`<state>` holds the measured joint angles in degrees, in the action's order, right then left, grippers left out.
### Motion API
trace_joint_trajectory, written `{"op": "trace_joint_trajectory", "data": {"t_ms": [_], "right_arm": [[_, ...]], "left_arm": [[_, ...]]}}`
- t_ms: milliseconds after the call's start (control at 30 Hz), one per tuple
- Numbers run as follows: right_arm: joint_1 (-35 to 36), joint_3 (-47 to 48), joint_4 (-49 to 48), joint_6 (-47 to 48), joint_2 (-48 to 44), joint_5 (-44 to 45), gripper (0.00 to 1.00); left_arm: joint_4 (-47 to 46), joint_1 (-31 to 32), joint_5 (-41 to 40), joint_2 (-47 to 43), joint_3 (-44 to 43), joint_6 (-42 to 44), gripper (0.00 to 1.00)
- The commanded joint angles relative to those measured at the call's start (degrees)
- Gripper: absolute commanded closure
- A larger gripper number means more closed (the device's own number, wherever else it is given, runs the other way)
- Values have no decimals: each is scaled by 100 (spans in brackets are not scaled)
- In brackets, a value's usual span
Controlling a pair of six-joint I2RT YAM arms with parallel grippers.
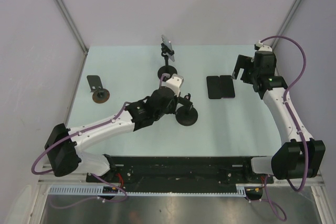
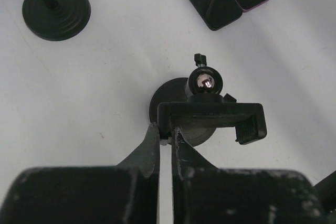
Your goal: Remove the phone from the phone stand
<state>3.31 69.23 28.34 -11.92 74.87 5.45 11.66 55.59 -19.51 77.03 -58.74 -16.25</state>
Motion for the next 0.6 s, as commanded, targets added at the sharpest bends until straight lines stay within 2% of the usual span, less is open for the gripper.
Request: {"op": "trace_joint_trajectory", "data": {"t_ms": [0, 233, 333, 367, 567], "right_arm": [[-32, 11, -214, 67, -113, -176, 0], [-6, 11, -267, 58, -60, -404, 0], [29, 11, -267, 85, -60, -457, 0], [55, 11, -259, 94, -69, -466, 0], [169, -59, -346, 129, -87, -641, 0]], "left_arm": [[12, -109, -545, -382, -173, 376, 100], [3, -1128, -343, -935, 47, 851, 100], [3, -1840, -80, -1252, 161, 1106, 100], [-15, -2259, 7, -1348, 187, 1211, 100], [-155, -3660, 877, -1358, 258, 1607, 100]]}}
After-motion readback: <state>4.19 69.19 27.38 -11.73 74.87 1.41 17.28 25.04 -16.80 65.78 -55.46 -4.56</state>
